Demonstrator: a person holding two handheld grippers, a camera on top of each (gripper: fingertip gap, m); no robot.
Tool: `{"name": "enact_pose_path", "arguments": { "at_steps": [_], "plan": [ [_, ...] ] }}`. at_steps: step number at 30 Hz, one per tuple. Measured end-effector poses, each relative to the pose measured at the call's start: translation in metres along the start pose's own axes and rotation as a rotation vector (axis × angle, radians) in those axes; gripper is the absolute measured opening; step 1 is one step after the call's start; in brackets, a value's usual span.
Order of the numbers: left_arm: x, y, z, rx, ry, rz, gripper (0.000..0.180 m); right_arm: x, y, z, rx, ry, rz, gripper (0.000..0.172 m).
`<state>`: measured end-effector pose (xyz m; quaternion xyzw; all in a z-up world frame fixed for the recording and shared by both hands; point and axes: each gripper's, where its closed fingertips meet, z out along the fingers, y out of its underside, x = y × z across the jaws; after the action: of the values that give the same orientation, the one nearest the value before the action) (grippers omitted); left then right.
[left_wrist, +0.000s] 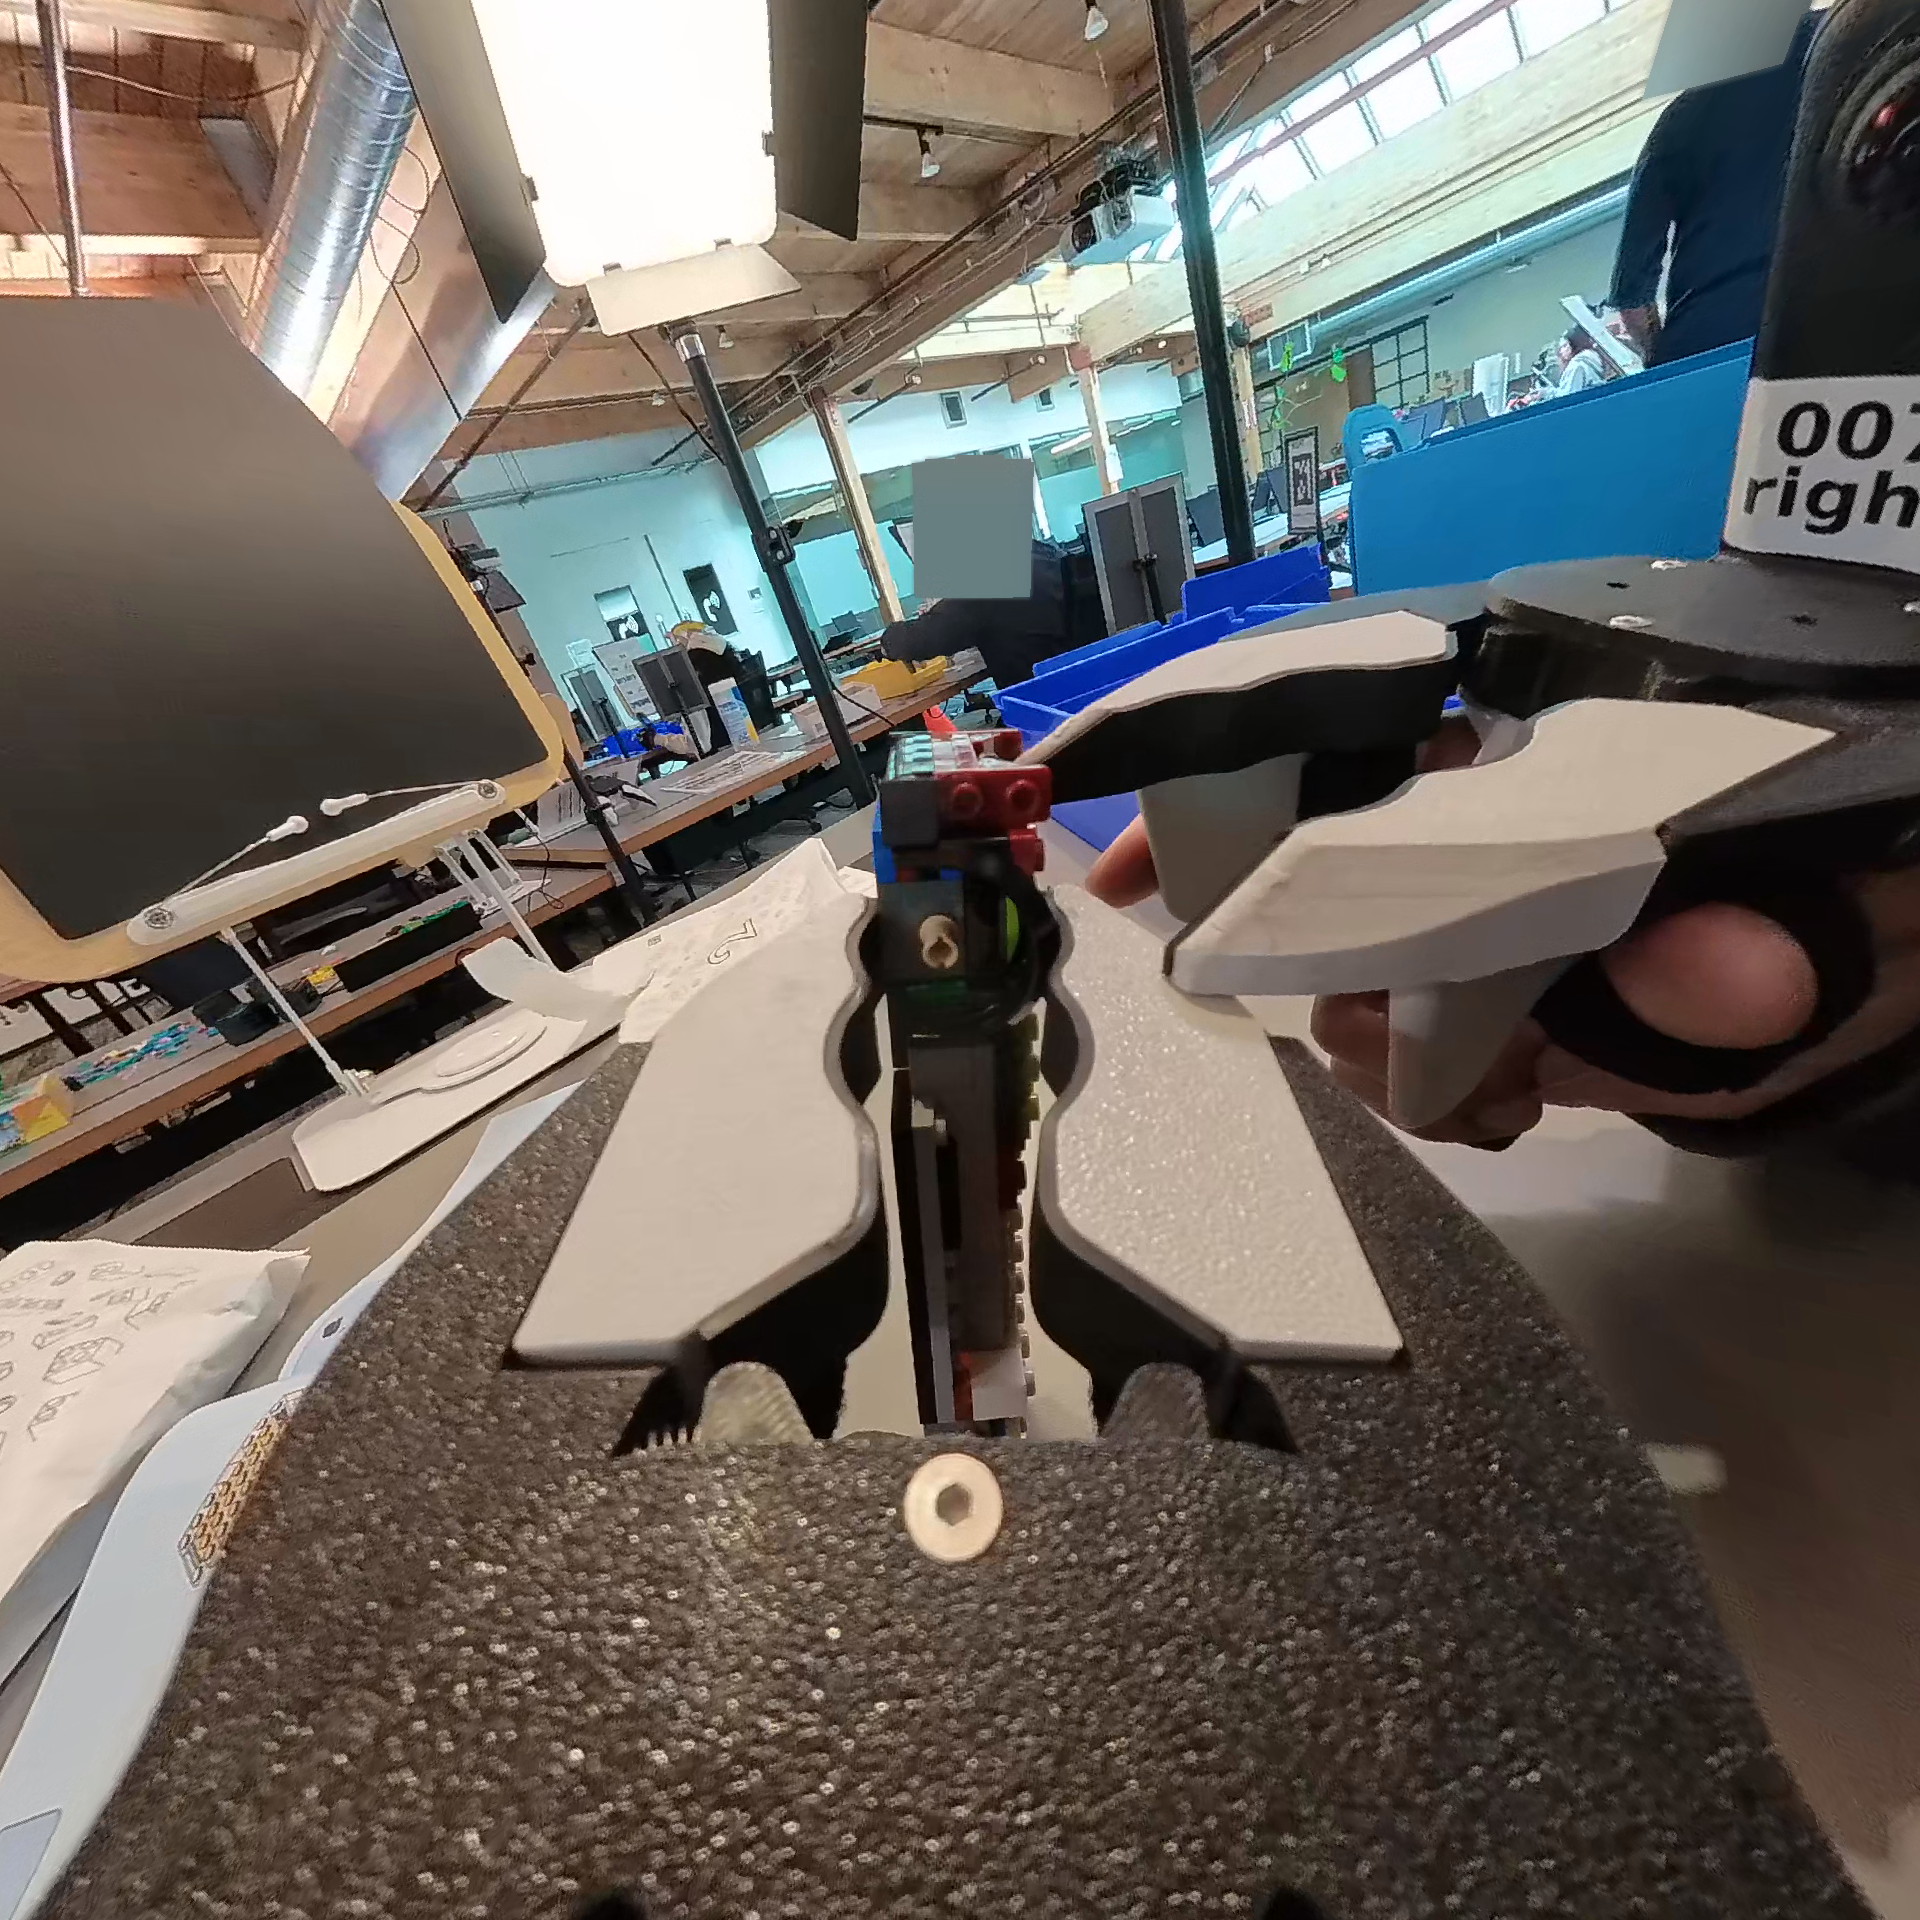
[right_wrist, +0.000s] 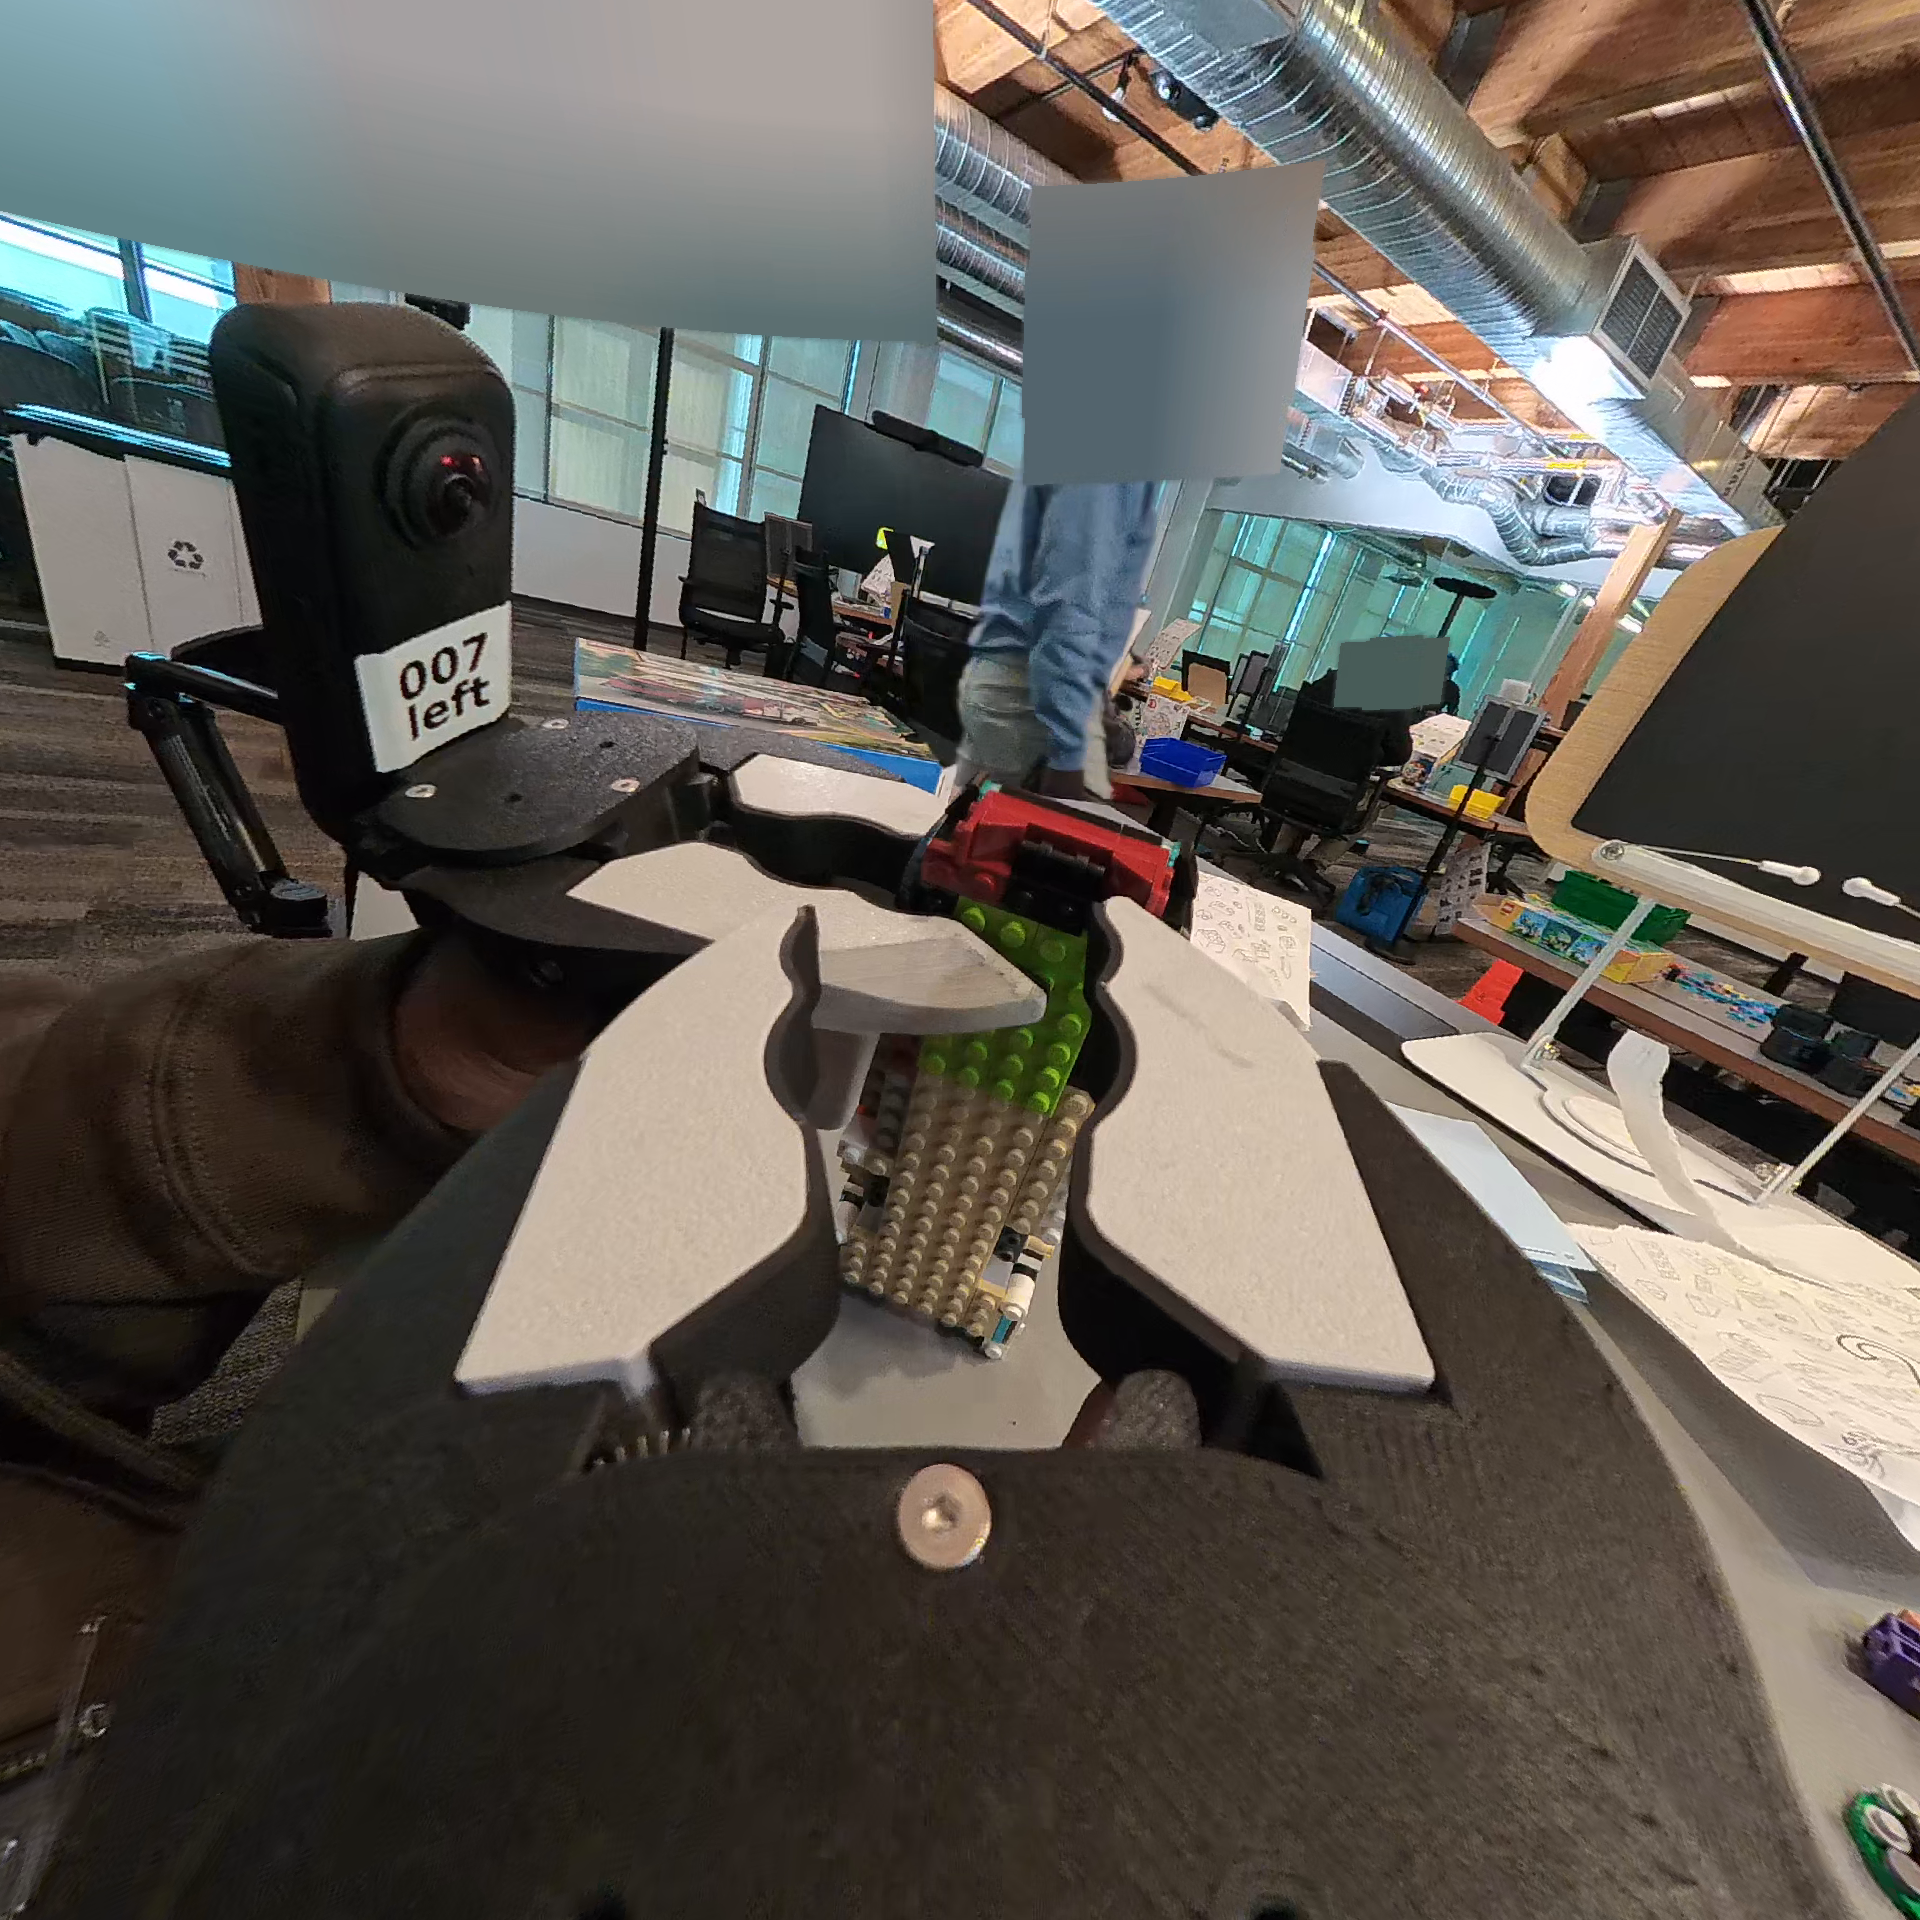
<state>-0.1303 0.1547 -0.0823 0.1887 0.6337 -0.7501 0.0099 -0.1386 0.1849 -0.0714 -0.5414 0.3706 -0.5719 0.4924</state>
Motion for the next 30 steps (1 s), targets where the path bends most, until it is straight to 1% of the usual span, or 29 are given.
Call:
{"name": "enact_pose_path", "arguments": {
  "at_steps": [9,14,20,30],
  "plan": [
    [0.0,-0.001,0.0,0.005,-0.002,-0.007,0.027,-0.002,-0.001,0.0,0.009,-0.009,0.017,0.054],
    [0.001,0.0,-0.001,0.004,0.015,-0.007,0.027,-0.01,-0.002,-0.001,0.013,-0.063,0.03,0.065],
    [0.003,0.0,-0.002,0.006,0.038,-0.002,0.027,-0.018,-0.002,-0.005,0.013,-0.136,0.046,0.074],
    [0.006,-0.001,-0.002,0.01,0.062,-0.003,0.027,-0.023,-0.003,-0.009,0.015,-0.193,0.046,0.077]
  ]
}}
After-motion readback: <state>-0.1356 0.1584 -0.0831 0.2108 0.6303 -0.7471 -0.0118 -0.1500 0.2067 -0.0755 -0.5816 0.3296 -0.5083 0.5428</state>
